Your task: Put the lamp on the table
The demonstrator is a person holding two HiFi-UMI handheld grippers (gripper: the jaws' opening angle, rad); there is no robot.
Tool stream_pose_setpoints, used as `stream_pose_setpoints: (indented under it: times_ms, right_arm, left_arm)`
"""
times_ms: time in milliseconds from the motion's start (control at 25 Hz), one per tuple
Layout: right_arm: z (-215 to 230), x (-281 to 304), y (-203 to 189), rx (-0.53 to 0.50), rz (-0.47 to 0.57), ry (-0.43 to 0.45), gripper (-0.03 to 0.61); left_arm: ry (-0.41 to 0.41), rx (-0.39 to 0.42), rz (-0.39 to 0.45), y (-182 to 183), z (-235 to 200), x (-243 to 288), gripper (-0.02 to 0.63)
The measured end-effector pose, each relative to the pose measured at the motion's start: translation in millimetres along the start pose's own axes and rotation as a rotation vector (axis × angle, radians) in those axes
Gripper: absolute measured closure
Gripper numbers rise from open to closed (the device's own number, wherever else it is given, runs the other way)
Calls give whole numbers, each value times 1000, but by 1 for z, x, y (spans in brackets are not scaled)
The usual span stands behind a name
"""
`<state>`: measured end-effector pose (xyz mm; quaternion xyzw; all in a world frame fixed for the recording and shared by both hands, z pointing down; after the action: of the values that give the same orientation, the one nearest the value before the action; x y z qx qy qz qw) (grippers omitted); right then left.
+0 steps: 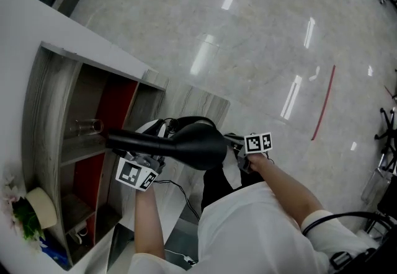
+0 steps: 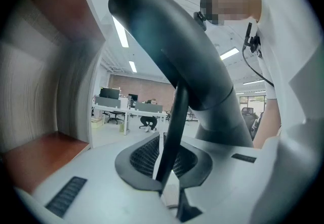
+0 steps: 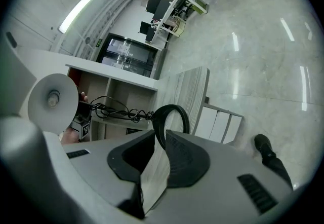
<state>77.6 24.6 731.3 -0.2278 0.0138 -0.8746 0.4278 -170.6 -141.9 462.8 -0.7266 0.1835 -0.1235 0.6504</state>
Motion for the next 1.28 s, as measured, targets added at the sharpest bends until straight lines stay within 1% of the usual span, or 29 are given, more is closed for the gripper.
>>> stream_pose_setpoints:
  times_ms: [80,160,240,600,800,920,1120,1200,1280]
  right_arm:
    - [-2,1,6,-16,-21,8,503]
    - [-5,2,11,-32,-41,17,505]
    - [-9,3,16,-49,-62,28,505]
    - [-23,6,40,-131,-148,87,505]
    - [-27,5,52,-178,-202,118,505]
    - [-32,3,56,-197,-230,135,505]
    - [-40,-2,54,-249,-282,158,515]
    - [-45,-4,53,-270,-297,173,522]
    - [-49,-8,50,-284,-303,182,529]
  left_arm:
    - [25,2,-16,0,1,-5,594]
    - [56,6,-33,-1,2,-9,566]
    - [84,17,-50,0,4,-15,554]
    - [169,35,-150,2,15,-40,554]
    - [262,35,-209,-5,22,-58,554]
    - [351,13,-202,-8,31,-73,555]
    - [479,-29,-139,-6,61,-106,589]
    - [530,-59,-114,-9,77,-120,598]
    - [580,-119,-119,-15,94,-134,603]
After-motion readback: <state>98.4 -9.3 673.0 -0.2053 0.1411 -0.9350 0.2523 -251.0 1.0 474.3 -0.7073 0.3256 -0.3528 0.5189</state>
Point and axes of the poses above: the fingertips, and each gripper's own axes: x forward along the fingers, z to its right, y out of its top, the point moved 9 cm from there along -x, backward along the fingers, and after that the axes turned 13 degrees about z, right-handed, at the moved point
